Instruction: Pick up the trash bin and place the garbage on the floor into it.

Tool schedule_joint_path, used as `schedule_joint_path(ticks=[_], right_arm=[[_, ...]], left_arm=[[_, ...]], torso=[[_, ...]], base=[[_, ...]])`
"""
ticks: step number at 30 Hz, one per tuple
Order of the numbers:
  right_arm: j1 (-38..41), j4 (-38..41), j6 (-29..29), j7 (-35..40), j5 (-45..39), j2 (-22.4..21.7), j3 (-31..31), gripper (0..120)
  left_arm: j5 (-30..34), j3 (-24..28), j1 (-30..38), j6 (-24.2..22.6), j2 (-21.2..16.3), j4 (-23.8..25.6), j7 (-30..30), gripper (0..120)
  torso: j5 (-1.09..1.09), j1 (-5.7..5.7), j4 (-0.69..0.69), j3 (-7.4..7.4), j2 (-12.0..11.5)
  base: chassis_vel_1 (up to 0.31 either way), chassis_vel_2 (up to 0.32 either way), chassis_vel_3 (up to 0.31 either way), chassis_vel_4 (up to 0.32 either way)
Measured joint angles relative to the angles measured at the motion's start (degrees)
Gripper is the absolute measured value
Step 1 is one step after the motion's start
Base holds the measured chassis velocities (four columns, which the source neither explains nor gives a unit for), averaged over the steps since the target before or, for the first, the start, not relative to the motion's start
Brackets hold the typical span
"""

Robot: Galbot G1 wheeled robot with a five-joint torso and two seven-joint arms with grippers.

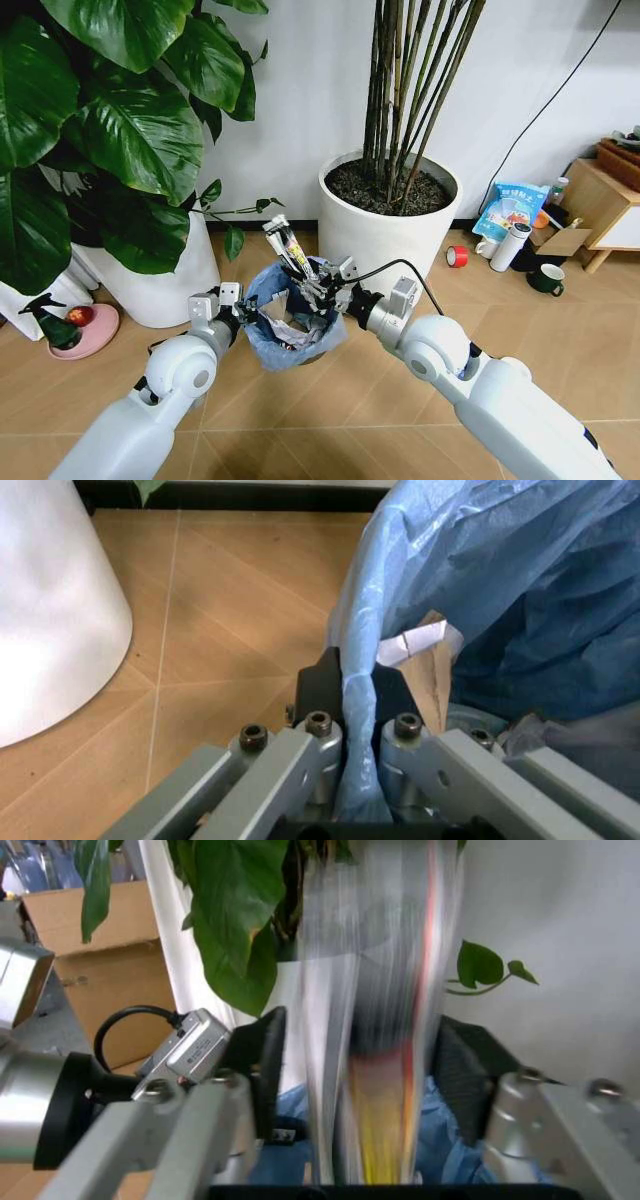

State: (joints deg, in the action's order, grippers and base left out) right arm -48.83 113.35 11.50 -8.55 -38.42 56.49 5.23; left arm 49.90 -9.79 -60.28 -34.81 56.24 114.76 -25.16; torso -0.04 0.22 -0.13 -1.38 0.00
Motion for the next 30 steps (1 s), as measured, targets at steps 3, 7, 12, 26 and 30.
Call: schedule_joint_path(ticks=[3,7,12,26,30], right_arm=[[0.25,-0.18,-0.09,0.08,0.04,0.06,-0.05,66],[0.82,-0.20,-0.10,0.97,0.02,-0.03,-1.18,79],[-0.84,2.75,0.34,6.48,-0.62,-1.10,-4.04,95],[-25.50,8.45,6.36,17.92,3.24,-3.42,-25.98,100],[-36.47,8.06,5.24,16.71,6.99,0.18,-36.47,100]], left_arm=[[0.01,-0.02,0.01,-0.02,-0.08,-0.02,0.05,0],[-0.04,-0.36,-0.15,-0.02,-0.03,-0.23,0.11,0],[-0.84,-1.98,-1.33,-0.15,-0.11,-0.46,0.26,0],[-4.68,-6.76,-7.14,0.03,-0.87,2.17,0.97,0],[-4.83,-6.92,-7.49,0.16,-0.74,2.72,0.80,0]], torso=[[0.00,0.00,0.00,0.00,0.01],[0.00,0.00,0.01,0.00,0.01],[-0.01,0.00,0.01,0.00,0.01],[0.02,-0.01,0.00,0.01,0.01],[-0.01,-0.01,-0.01,0.01,0.01]], base=[[0.000,0.000,0.000,0.000],[0.000,0.000,0.000,0.000],[0.000,0.000,0.000,0.000],[0.000,0.000,0.000,0.000],[0.000,0.000,0.000,0.000]])
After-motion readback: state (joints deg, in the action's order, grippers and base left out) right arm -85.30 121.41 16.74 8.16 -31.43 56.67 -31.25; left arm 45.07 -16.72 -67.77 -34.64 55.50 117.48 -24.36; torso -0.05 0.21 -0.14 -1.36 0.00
